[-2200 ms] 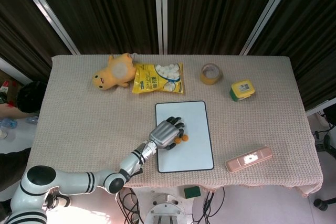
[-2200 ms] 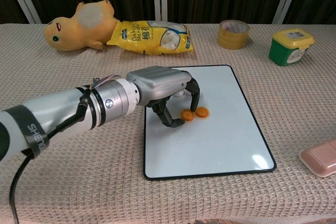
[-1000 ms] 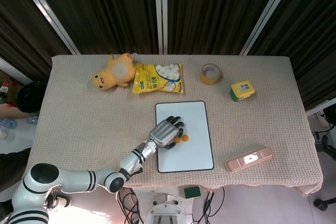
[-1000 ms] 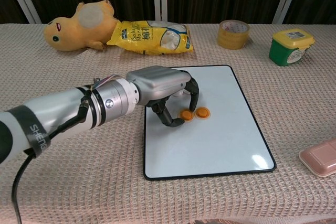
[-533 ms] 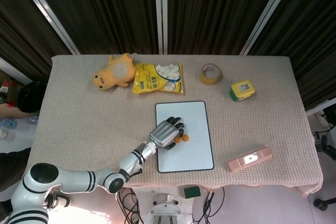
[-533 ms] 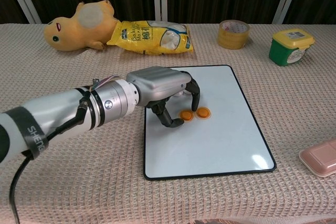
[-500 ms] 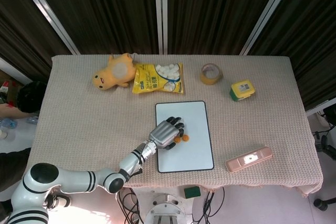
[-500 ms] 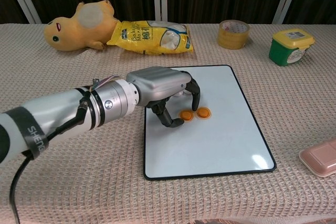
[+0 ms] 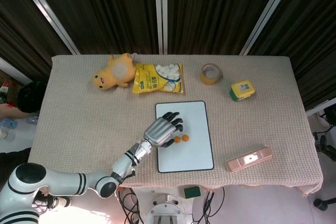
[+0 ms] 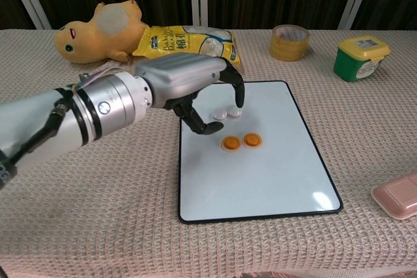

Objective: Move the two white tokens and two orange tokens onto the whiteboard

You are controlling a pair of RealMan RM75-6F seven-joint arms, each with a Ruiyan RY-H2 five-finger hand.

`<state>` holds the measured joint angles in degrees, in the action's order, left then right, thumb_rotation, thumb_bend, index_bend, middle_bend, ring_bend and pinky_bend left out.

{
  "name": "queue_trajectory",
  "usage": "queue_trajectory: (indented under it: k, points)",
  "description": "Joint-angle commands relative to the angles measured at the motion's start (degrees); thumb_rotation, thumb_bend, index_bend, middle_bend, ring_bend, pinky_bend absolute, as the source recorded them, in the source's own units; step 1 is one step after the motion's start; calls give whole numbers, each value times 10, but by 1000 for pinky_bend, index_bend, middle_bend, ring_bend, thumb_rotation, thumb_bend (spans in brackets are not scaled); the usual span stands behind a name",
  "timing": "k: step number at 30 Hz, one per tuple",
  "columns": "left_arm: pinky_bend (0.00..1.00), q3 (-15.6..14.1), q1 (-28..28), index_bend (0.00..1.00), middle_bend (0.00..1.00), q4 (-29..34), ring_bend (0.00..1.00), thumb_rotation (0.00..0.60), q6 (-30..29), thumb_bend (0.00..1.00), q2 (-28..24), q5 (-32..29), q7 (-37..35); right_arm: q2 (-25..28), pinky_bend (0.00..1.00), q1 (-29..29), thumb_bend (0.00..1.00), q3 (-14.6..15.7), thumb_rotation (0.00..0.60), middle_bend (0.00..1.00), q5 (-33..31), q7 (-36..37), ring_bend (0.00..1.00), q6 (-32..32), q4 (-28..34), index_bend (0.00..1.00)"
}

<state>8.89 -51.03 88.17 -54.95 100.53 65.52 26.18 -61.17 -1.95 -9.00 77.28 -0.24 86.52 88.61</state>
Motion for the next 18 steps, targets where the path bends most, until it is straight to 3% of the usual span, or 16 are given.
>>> queue_trajectory:
  k: [1, 5, 11, 14, 18]
  points:
    - [143, -25, 62, 345, 206, 89, 67, 600, -83, 314, -89, 21, 18, -1, 0, 2, 477, 2, 600, 0, 3, 1, 0, 2, -1, 0]
    - [147, -66, 143, 341, 206, 134, 67, 600, -192, 309, -166, 74, -7, -7, 0, 0, 477, 5, 600, 0, 4, 3, 0, -4, -8, 0]
    - [148, -131, 275, 239, 179, 65, 66, 595, -350, 254, -231, 154, -96, -27, 0, -5, 477, 8, 600, 0, 11, 5, 0, -5, -32, 0]
    - [145, -151, 323, 176, 139, 35, 45, 505, -379, 187, -255, 151, -133, -35, 0, -3, 477, 7, 600, 0, 9, 3, 0, -2, -42, 0]
    - [137, -163, 362, 140, 89, 10, 19, 486, -397, 140, -283, 154, -169, -39, 0, -2, 477, 7, 600, 0, 6, 1, 0, -1, -47, 0]
